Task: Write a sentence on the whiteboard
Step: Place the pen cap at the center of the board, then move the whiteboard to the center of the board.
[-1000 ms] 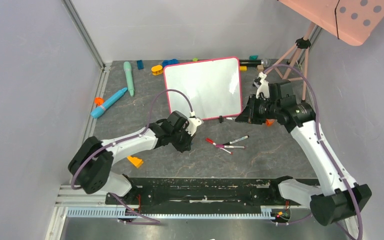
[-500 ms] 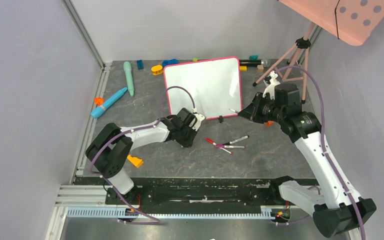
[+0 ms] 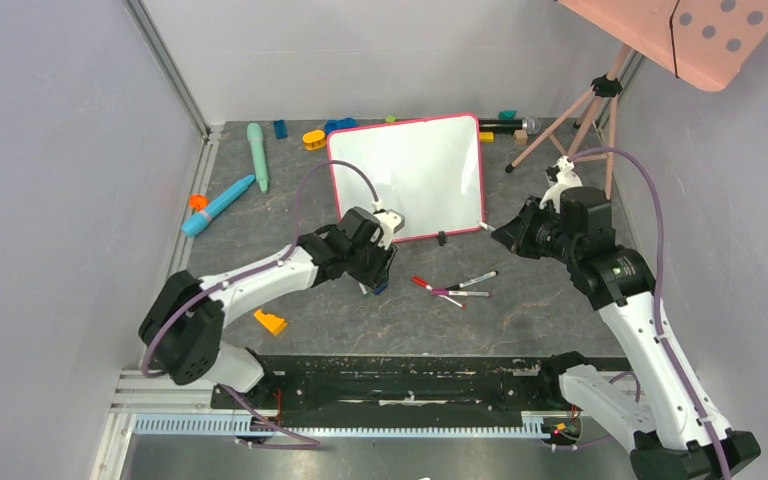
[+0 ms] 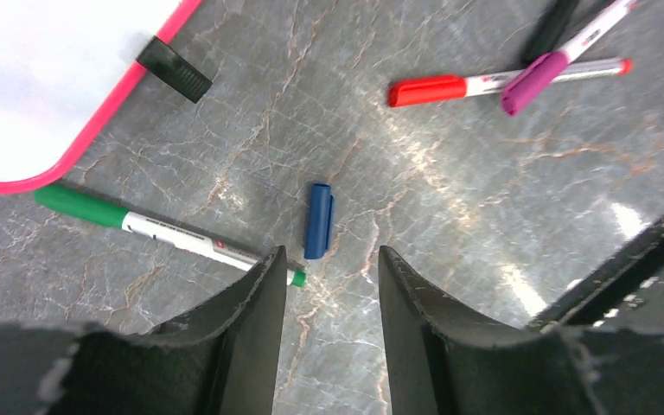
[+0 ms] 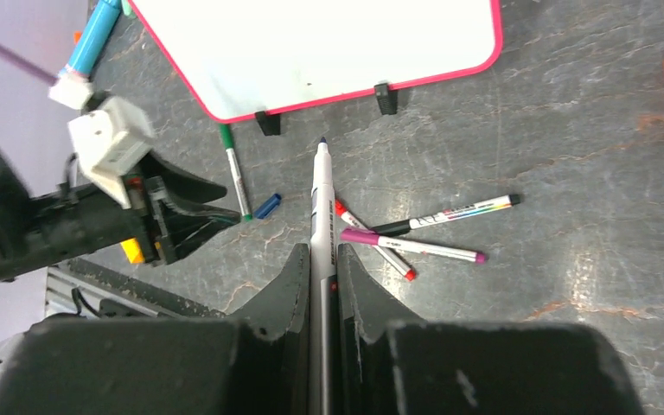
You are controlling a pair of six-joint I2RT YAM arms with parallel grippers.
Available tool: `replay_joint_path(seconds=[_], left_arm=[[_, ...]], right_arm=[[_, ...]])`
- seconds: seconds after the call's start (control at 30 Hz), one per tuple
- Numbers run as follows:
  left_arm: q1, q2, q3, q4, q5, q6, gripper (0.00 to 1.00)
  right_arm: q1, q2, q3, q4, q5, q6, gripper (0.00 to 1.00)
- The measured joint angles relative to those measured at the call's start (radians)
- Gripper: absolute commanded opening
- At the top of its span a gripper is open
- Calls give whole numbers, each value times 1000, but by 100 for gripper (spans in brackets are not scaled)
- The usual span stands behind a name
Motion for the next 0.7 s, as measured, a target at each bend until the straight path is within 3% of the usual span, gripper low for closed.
replay_joint_path(seconds=[0.1, 0.3, 0.5, 0.7], left_arm=[[0, -69, 0, -6, 7, -25, 58], [1, -226, 0, 5, 15, -79, 89], [67, -229, 71, 0, 41, -190, 97], [295, -156, 177, -39, 204, -334, 98]], right_arm=[[0, -28, -9, 1, 27, -5, 0], [0, -147, -106, 81, 38, 5, 0], [0, -146, -124, 122, 32, 35, 0], [0, -92, -118, 73, 106, 68, 0]])
